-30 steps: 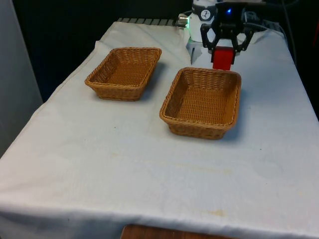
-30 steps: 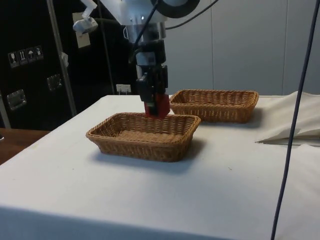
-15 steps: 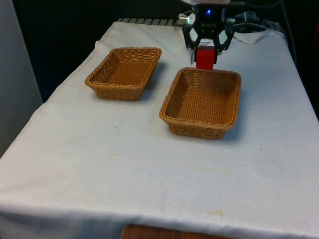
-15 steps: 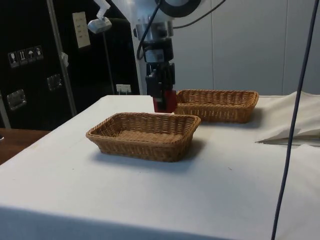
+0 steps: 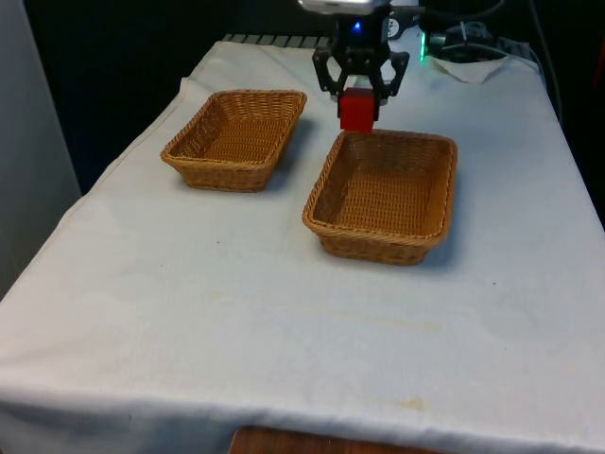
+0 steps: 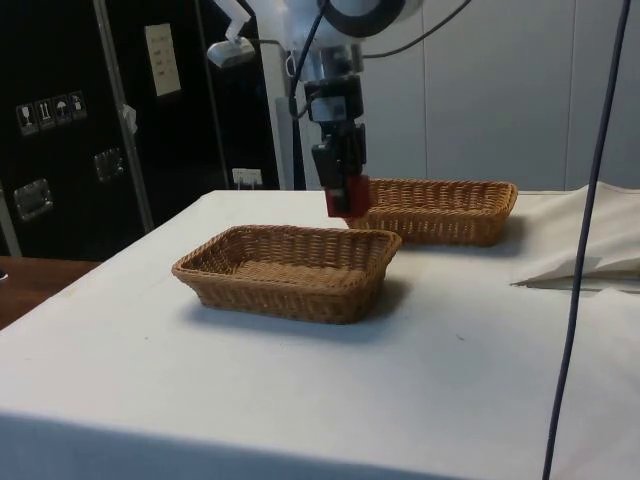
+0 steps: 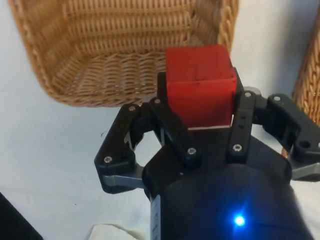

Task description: Pick up the red cube and place it into the right basket.

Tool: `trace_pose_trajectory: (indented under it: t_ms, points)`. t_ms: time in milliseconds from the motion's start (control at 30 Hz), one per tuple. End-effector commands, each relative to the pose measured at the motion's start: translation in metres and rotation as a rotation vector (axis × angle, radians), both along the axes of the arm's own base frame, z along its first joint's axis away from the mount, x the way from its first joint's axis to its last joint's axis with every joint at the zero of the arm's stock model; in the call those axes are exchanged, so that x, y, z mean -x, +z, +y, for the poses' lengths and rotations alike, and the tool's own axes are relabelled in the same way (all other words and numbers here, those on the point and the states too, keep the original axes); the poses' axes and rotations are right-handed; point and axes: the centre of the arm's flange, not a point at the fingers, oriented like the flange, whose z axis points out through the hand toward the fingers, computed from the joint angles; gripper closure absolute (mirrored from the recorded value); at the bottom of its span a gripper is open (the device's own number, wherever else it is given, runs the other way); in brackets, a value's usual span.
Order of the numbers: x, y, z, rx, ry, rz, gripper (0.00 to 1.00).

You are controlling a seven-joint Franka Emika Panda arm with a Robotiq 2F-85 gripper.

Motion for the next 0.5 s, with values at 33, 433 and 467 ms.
trace_pose_trajectory:
  t_ms: [33, 433, 467]
  points:
    - [0.002, -0.002, -0.011, -0.013, -0.002, -0.002, 0.98]
    - [0.008, -0.007, -0.052, -0.018, -0.002, 0.012, 0.98]
    - [0.009, -0.007, -0.056, -0.018, -0.003, 0.012, 0.98]
